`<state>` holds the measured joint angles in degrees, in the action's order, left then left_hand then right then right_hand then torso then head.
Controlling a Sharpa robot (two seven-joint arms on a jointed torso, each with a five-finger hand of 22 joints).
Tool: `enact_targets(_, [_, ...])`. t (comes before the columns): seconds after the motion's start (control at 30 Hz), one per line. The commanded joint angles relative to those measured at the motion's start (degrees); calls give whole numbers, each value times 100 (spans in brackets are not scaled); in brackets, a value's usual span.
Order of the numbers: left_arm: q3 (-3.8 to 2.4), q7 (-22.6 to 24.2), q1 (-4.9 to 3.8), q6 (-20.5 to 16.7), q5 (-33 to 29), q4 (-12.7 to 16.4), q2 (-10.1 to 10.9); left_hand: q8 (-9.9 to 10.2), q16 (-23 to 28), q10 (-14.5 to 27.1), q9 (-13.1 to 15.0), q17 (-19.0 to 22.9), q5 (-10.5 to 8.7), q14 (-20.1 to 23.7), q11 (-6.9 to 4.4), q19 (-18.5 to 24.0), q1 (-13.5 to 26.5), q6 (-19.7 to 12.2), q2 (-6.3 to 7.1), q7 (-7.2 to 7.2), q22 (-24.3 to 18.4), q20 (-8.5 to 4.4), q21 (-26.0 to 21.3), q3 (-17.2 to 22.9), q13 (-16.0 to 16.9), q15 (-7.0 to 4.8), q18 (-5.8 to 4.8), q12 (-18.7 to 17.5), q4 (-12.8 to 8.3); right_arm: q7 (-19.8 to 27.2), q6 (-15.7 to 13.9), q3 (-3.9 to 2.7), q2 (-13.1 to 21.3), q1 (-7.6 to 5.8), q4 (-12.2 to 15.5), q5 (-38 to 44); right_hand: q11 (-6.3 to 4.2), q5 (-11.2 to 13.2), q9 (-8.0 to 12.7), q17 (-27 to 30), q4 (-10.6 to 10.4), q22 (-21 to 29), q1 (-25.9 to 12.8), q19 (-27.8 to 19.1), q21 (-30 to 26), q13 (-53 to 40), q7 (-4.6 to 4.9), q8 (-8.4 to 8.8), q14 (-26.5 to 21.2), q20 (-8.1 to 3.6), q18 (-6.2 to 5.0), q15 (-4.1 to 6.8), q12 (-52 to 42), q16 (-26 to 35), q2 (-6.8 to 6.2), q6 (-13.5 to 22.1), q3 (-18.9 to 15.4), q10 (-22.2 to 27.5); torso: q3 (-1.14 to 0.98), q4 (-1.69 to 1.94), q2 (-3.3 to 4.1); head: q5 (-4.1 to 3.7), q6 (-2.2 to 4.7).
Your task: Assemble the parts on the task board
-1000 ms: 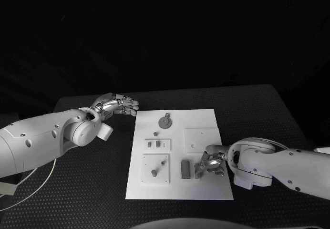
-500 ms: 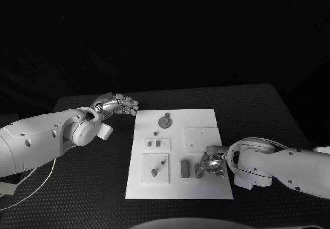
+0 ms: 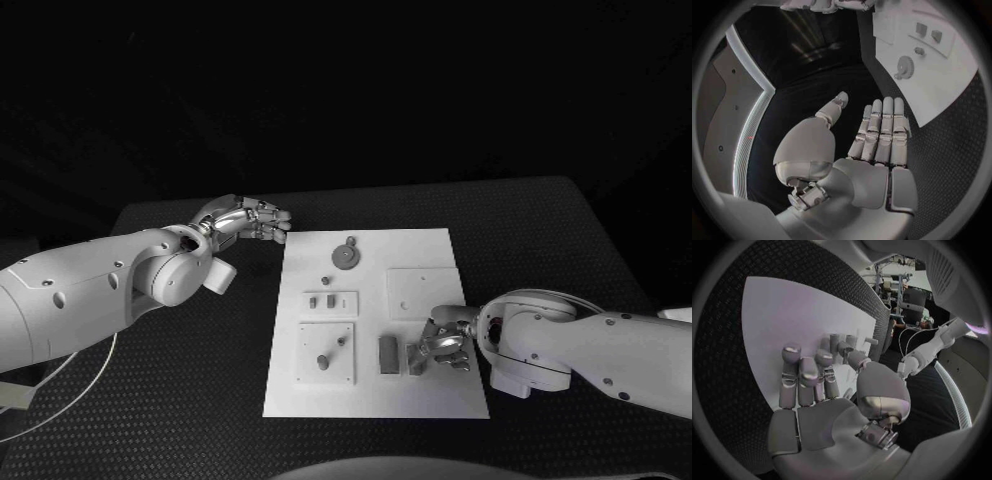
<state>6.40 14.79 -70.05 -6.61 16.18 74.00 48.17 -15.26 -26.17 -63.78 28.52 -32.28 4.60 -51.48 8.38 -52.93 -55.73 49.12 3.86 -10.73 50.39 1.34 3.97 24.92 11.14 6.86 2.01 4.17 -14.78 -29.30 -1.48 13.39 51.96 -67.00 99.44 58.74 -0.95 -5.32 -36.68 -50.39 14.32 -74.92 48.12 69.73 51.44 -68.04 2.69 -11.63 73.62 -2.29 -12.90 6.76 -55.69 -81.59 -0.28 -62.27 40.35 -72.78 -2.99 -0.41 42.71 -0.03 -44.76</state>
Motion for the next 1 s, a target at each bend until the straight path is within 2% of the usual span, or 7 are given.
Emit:
enact_targets(0.03, [-2,27,-7,90,-18,15,-3,-38,36,-24,-8,-7,-28,-24,-3,47,31,-5,-4,25,-5,6,10,31,-8,26,63,-16,11,56,-21,6,-13,14,-4,-19,6,-14,6,-6,245,-106,115,18,28,-6,280,-12,22,-34,-210,9,-12,-29,132,290,283,-35,4,3,2,-2,5])
enact_targets(0.33, [-2,26,-7,93,-18,18,-1,-39,39,-25,-9,-11,-28,-24,-3,48,31,-5,-5,25,-5,6,10,32,-9,26,63,-16,11,81,-35,6,-35,14,-6,-20,6,-14,8,-5,243,-106,111,19,29,-7,280,-13,22,-36,-210,9,-12,-30,126,290,284,-35,6,2,4,-7,8])
enact_targets(0.7, [-2,22,-7,91,-18,18,3,-39,44,-25,-10,-17,-28,-25,-3,48,31,-6,-5,25,-6,6,10,33,-10,25,63,-17,11,113,-203,5,-31,14,-10,-20,7,-12,13,-5,239,-104,98,21,29,-6,281,-12,22,-37,-210,9,-12,-29,106,292,282,-34,2,0,0,-6,5])
enact_targets(1.0, [-2,16,-7,99,-18,15,-1,-40,48,-24,-10,-21,-29,-26,-2,49,31,-6,-5,25,-6,7,10,33,-10,26,63,-17,12,129,-184,5,-22,14,-4,-31,6,-14,15,-4,237,-103,97,23,28,-6,281,-13,22,-39,-210,10,-12,-28,113,291,288,-34,-4,-5,-1,-5,3])
